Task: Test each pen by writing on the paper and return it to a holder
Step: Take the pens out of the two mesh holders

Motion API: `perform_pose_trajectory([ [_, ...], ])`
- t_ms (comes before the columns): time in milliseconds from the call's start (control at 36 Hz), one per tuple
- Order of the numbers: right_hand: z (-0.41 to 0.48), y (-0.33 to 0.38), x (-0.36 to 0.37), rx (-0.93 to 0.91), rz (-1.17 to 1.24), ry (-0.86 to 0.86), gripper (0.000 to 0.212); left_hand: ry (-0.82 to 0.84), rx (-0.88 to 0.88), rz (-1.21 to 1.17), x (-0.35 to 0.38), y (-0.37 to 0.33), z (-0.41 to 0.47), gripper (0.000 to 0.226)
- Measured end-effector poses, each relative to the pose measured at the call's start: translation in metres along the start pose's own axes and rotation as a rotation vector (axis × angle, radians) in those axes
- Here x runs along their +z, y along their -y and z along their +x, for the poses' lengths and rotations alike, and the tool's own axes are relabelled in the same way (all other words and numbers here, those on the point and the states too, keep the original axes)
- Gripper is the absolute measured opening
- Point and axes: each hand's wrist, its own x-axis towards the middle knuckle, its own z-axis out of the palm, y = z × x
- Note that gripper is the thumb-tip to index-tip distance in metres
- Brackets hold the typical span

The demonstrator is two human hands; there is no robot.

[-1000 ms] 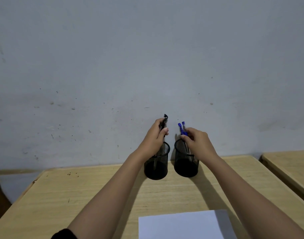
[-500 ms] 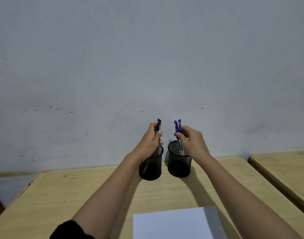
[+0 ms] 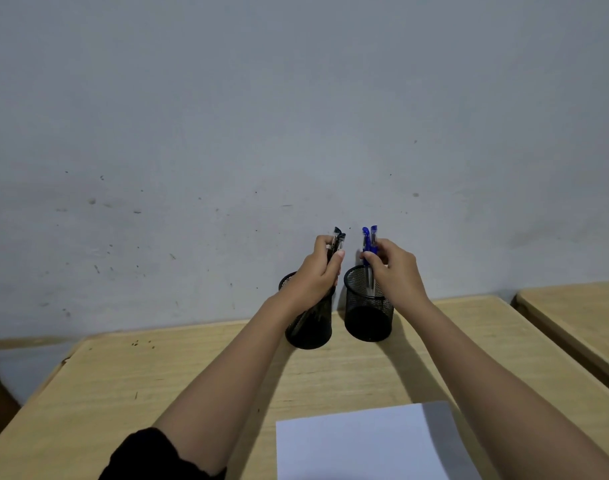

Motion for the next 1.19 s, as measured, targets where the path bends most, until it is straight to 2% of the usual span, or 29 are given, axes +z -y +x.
perform_pose_trajectory([
  [111,0.001,-0.004,0.004,0.019,-0.003,-0.003,0.016,0.004,-0.003,0.002,0.000,-0.001,0.001,0.021],
  [194,0.001,-0.006,0.008,0.029,0.005,-0.001,0.015,0.008,-0.007,-0.080,-0.001,-0.002,0.000,0.015],
  [361,0.001,-0.007,0.011,0.023,0.022,0.001,0.016,-0.011,-0.022,-0.216,0.000,-0.007,-0.002,0.033],
  [528,0.001,-0.007,0.013,0.029,0.032,-0.005,0.015,-0.199,0.035,-0.299,-0.001,-0.007,-0.003,0.037],
  [722,0.000,-0.006,0.011,0.007,0.018,-0.018,0.015,-0.400,0.129,-0.356,0.000,-0.016,-0.001,0.023],
  [833,0.000,-0.004,0.010,0.000,0.027,-0.037,0.014,-0.444,0.160,-0.396,-0.002,-0.021,0.002,0.015],
  [1028,0.002,0.012,-0.003,-0.031,0.076,-0.076,0.015,-0.534,0.200,-0.486,-0.022,-0.043,0.005,0.019],
  [1194,-0.001,0.045,-0.019,-0.097,0.125,-0.102,0.018,-0.545,0.284,-0.435,-0.057,-0.074,-0.006,0.019],
])
